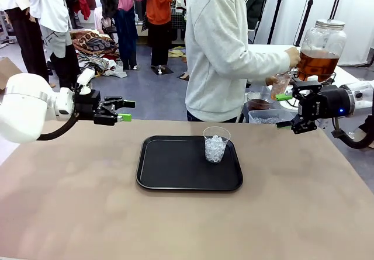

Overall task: Pour the drink into the iced cup.
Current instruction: Pick up the iced cup indicated by the human and present it to them.

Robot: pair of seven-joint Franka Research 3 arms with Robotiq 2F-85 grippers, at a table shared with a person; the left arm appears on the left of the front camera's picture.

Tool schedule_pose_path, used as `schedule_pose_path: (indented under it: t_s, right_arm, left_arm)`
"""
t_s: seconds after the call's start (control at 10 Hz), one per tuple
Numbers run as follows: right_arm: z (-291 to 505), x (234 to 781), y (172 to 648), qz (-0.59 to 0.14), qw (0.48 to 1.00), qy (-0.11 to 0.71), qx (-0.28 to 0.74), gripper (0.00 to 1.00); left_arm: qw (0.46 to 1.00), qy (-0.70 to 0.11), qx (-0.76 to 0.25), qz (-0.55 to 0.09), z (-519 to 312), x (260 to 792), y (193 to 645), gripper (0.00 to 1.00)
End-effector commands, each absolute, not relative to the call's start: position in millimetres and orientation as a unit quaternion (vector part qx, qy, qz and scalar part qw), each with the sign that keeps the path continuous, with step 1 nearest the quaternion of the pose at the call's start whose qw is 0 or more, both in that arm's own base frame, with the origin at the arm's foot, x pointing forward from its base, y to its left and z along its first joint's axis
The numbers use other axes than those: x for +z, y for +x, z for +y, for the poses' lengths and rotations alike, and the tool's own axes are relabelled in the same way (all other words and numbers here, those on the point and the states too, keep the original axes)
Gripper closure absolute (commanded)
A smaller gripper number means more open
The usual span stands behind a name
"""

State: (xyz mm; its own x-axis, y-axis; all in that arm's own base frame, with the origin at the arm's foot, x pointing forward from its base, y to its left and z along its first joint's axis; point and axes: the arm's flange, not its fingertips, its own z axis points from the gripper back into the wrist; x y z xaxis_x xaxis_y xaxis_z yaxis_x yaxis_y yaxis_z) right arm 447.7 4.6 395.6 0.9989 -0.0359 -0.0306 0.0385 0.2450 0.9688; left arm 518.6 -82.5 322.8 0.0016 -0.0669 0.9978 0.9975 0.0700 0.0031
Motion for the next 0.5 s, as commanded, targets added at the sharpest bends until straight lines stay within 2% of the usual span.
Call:
schedule_pose_path:
  t_s: [0.0, 0.4]
  right_arm:
    - [5.5, 396.6, 447.8, -0.001, 0.789, 0.614, -0.025, 0.00]
    - [5.5, 396.6, 447.8, -0.001, 0.789, 0.614, -0.025, 0.00]
  left_arm:
    - [0.534, -0.465, -0.494, -0.505, -82.1, 323.0, 516.8, 0.00]
    - [0.534, -0.465, -0.494, -0.505, -82.1, 323.0, 516.8, 0.00]
